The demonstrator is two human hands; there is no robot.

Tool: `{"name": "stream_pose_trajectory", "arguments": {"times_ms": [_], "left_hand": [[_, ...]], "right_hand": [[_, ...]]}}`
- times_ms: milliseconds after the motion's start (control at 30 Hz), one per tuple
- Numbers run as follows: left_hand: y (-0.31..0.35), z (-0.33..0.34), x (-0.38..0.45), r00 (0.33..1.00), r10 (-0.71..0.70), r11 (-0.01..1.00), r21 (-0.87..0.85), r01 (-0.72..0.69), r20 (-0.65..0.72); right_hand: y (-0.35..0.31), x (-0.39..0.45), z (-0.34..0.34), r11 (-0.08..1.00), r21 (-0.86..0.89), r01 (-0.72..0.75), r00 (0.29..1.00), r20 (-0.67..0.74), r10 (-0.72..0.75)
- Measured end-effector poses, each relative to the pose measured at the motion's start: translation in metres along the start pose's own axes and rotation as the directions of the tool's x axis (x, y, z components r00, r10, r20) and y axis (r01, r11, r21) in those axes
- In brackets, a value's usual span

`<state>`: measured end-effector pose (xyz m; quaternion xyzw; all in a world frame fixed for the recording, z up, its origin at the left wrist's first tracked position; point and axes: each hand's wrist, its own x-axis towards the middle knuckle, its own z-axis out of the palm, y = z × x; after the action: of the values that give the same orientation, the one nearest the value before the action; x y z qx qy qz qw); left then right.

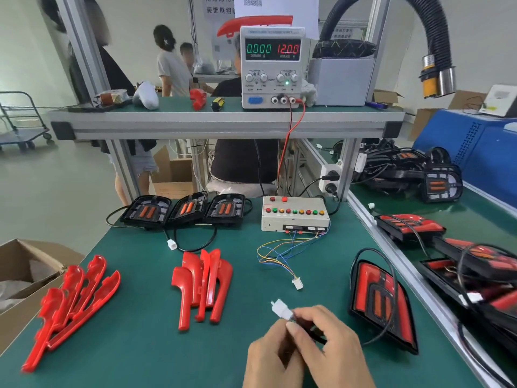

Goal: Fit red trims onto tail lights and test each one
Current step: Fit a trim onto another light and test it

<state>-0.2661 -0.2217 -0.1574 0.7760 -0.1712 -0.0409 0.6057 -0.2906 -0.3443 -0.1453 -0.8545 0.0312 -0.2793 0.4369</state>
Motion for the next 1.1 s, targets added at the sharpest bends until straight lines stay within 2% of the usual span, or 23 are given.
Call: {"name": "stream_pose_trajectory", "arguments": {"times_ms": [67, 100, 233, 300, 433, 533, 667, 833, 900, 1033, 1100], "left_hand": [[0.001, -0.012, 0.016, 0.984, 0.01, 0.995, 0.092, -0.026, 0.176], [0.001, -0.018, 0.029, 0.98, -0.015, 0.985, 0.169, -0.019, 0.201], [-0.006, -0.019, 0.087, 0.987, -0.16, 0.937, 0.313, 0.154, -0.006], [-0.008, -0.005, 0.113, 0.97, -0.242, 0.924, 0.311, 0.223, 0.021], [-0.017, 0.024, 0.141, 0.931, -0.366, 0.921, 0.143, 0.362, 0.006], [-0.025, 0.033, 0.144, 0.937, -0.35, 0.936, 0.042, 0.35, -0.007], [-0.033, 0.014, 0.137, 0.958, -0.284, 0.955, -0.076, 0.285, 0.032], [-0.043, -0.01, 0.125, 0.969, -0.209, 0.943, -0.235, 0.235, 0.131], [-0.042, -0.011, 0.126, 0.966, -0.206, 0.916, -0.317, 0.247, 0.158], [-0.038, -0.015, 0.125, 0.963, -0.207, 0.815, -0.513, 0.268, 0.175], [-0.036, -0.015, 0.122, 0.96, -0.205, 0.786, -0.553, 0.278, 0.192]], "right_hand": [[0.006, 0.003, -0.006, 0.996, 0.008, -0.093, 0.995, -0.017, 0.093], [0.009, 0.004, -0.009, 0.986, 0.029, -0.164, 0.986, -0.029, 0.165], [0.019, 0.011, -0.012, 0.928, 0.059, -0.368, 0.925, -0.075, 0.371], [0.017, 0.015, -0.007, 0.919, 0.031, -0.394, 0.914, -0.095, 0.395], [0.013, 0.015, 0.007, 0.92, -0.071, -0.386, 0.906, -0.218, 0.363], [0.015, 0.01, 0.02, 0.928, -0.148, -0.341, 0.906, -0.313, 0.283], [0.018, 0.011, 0.028, 0.92, -0.196, -0.339, 0.914, -0.298, 0.274], [0.02, 0.017, 0.036, 0.93, -0.322, -0.178, 0.96, -0.264, 0.093], [0.019, 0.023, 0.04, 0.933, -0.298, -0.201, 0.956, -0.267, 0.121], [0.019, 0.032, 0.052, 0.929, -0.19, -0.318, 0.938, -0.208, 0.278], [0.021, 0.033, 0.056, 0.916, -0.181, -0.359, 0.929, -0.163, 0.332]]}}
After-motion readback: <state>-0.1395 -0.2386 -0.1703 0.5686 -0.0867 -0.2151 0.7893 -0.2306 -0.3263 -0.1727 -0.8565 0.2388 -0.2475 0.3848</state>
